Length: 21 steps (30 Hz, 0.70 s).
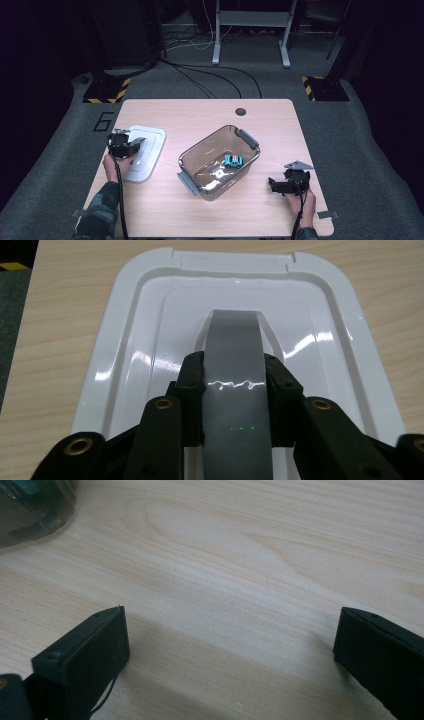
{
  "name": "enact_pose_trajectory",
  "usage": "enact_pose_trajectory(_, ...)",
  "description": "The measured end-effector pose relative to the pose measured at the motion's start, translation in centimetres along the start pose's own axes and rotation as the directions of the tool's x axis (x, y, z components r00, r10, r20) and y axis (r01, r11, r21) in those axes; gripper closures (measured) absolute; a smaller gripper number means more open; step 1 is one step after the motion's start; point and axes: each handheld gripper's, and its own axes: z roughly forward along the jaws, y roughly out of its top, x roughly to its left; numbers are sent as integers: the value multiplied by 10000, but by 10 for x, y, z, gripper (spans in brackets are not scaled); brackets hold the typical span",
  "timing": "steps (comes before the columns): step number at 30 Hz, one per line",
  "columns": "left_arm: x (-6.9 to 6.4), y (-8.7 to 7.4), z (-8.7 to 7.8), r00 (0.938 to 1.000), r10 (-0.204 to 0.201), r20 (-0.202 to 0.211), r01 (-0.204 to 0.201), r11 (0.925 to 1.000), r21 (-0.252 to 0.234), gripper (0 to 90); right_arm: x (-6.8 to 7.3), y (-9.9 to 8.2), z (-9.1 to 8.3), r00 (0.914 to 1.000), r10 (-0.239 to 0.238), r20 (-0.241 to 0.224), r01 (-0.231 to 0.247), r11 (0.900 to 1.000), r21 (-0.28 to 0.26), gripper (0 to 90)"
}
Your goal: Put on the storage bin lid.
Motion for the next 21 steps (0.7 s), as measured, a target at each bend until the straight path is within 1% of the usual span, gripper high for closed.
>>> enact_pose_trajectory(2, -1, 1, -3, 10000, 10, 47, -9, 9999, -172, 668, 0, 0, 0, 10000, -10, 21, 10, 10000, 0, 8)
enact_pose_trajectory(4, -3, 3, -8, 9998, 170, 83, -168, 9995, -277, 669, 0, 0, 0, 10000, -10, 18, 10, 10000, 3, 8)
enact_pose_trajectory(5, -4, 5, -12, 9994, 311, 125, -307, 9991, -303, 668, 0, 0, 0, 10000, -3, 24, 3, 10000, -2, 8)
enact_pose_trajectory(8, -7, 7, -18, 9983, 516, 256, -502, 9973, -528, 668, 0, 0, 0, 10000, -6, 4, 6, 10000, 8, 8)
enact_pose_trajectory(9, -9, 8, -20, 9982, 525, 298, -506, 9967, -629, 669, 0, 0, 0, 10000, -6, 6, 6, 10000, 11, 8)
enact_pose_trajectory(11, -11, 9, -25, 9966, 729, 377, -705, 9956, -616, 669, 0, 0, 0, 10000, -8, 6, 8, 10000, 10, 8)
enact_pose_trajectory(12, -12, 10, -26, 9961, 792, 390, -765, 9948, -679, 669, 0, 0, 0, 10000, -10, -9, 10, 10000, 5, 8)
enact_pose_trajectory(15, -14, 11, -31, 9941, 964, 491, -934, 9938, -609, 669, 0, 0, 0, 10000, -6, -6, 6, 10000, 4, 8)
enact_pose_trajectory(17, -15, 12, -34, 9927, 1084, 523, -1048, 9922, -668, 669, 0, 0, 0, 10000, -16, 11, 16, 10000, 7, 8)
enact_pose_trajectory(19, -15, 13, -37, 9922, 1034, 692, -984, 9926, -714, 669, 0, 0, 0, 10000, -7, 1, 7, 10000, 10, 8)
enact_pose_trajectory(21, -15, 16, -42, 9919, 1012, 772, -950, 9923, -795, 668, 0, 0, 0, 10000, -12, -6, 12, 10000, -3, 8)
